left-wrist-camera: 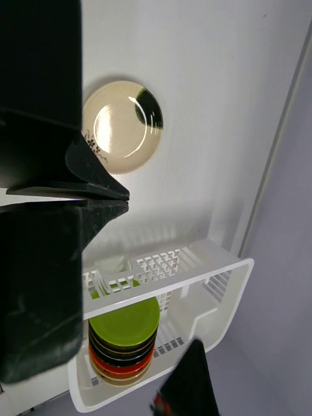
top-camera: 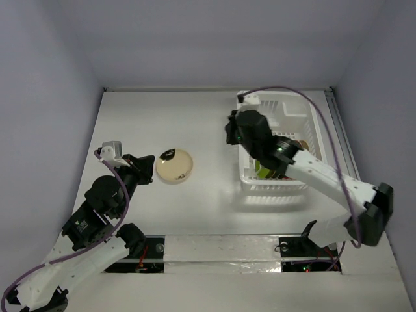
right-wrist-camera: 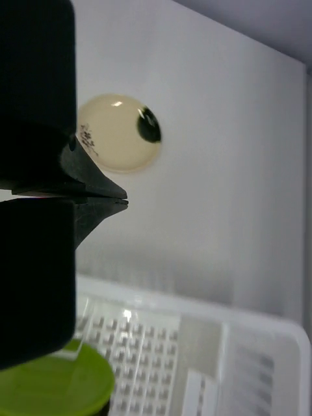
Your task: Unload the plates from the dish rack
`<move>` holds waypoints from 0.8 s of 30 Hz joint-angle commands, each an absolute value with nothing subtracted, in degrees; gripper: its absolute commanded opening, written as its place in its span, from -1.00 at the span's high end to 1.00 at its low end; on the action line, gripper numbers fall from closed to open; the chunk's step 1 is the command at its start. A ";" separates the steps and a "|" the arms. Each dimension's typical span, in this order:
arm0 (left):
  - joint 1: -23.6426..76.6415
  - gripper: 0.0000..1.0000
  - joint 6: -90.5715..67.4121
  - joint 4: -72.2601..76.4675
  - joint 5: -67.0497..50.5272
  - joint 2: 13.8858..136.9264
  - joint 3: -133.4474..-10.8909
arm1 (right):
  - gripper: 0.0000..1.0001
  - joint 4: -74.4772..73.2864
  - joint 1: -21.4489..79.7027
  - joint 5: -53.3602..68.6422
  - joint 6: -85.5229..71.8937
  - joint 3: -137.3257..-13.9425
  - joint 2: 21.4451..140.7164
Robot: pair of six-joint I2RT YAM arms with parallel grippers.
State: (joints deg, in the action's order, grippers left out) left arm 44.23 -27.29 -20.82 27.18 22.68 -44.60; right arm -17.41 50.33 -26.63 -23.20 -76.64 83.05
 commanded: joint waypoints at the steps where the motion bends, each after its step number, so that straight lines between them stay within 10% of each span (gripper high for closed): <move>1: 43.51 1.00 -26.37 -18.46 26.37 22.76 -44.38 | 1.00 -27.12 46.15 -34.96 -23.02 -70.50 75.88; 7: 42.89 0.92 -26.28 -18.02 25.49 23.38 -44.38 | 0.92 -37.08 41.23 -38.93 -25.66 -64.87 68.12; 12: 42.36 0.49 -26.28 -17.40 24.26 23.64 -44.03 | 0.22 -38.23 39.02 -36.83 -25.05 -63.28 67.58; 24: 41.31 0.40 -26.10 -17.14 23.29 23.47 -43.86 | 0.31 -37.18 37.27 -35.59 -25.13 -62.84 72.68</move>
State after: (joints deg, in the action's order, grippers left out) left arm 41.91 -26.81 -19.51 23.99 23.05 -44.60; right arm -38.22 37.52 -35.77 -25.06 -62.83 71.79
